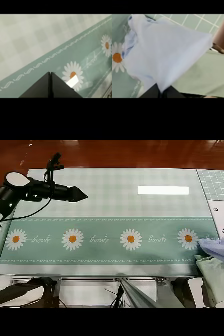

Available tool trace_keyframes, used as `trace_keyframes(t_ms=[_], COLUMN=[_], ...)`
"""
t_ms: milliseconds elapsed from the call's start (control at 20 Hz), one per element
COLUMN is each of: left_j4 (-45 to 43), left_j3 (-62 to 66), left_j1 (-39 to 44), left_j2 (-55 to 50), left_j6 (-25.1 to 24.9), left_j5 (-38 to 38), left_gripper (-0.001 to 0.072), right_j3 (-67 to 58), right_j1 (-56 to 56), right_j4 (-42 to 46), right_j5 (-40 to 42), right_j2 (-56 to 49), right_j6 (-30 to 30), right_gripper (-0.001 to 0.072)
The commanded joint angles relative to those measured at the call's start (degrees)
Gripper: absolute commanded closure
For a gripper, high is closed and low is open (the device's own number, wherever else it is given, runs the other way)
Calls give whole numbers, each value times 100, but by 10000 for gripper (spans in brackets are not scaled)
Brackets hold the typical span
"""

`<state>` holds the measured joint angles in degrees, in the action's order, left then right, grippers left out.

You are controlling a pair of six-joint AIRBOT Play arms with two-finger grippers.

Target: Fold the shirts.

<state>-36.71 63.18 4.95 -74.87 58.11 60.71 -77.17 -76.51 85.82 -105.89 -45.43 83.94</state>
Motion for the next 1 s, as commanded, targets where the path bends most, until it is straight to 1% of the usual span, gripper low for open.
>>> trace_keyframes(t_ms=[0, 150, 400, 450, 550, 600, 650, 700, 750, 800, 850, 950], left_j4=[2, 2, 2, 2, 4, 4, 4, 4, 4, 4, 7, 7], left_j3=[2, 2, 2, 2, 2, 2, 2, 2, 2, 2, 2, 2], left_j1=[-188, -378, -741, -824, -966, -1021, -1062, -1093, -1102, -1099, -1099, -1099], left_j2=[-162, -162, -162, -162, -162, -162, -162, -162, -162, -162, -162, -162], left_j6=[-66, -66, -83, -157, -197, -195, -195, -195, -195, -195, -195, -197], left_j5=[-404, -678, -780, -780, -776, -761, -754, -748, -734, -732, -710, -640], left_gripper=[689, 689, 689, 689, 689, 689, 689, 689, 689, 689, 689, 689], right_j3=[-9, -2, 302, 409, 680, 804, 870, 879, 879, 879, 879, 879], right_j1=[-81, -81, -81, -81, -81, -81, -81, -81, -81, -81, -81, -81], right_j4=[820, 1207, 1158, 1169, 1182, 1207, 1237, 1287, 1349, 1517, 1705, 1698], right_j5=[-44, -44, -46, -46, -44, -42, -42, -13, 59, 140, 278, 588], right_j2=[52, 177, 466, 535, 717, 782, 804, 802, 802, 802, 802, 802], right_j6=[-229, -391, -396, -402, -514, -575, -619, -743, -833, -839, -837, -837], right_gripper=[691, 691, 690, 690, 688, 635, 533, 389, 313, 286, 286, 286])
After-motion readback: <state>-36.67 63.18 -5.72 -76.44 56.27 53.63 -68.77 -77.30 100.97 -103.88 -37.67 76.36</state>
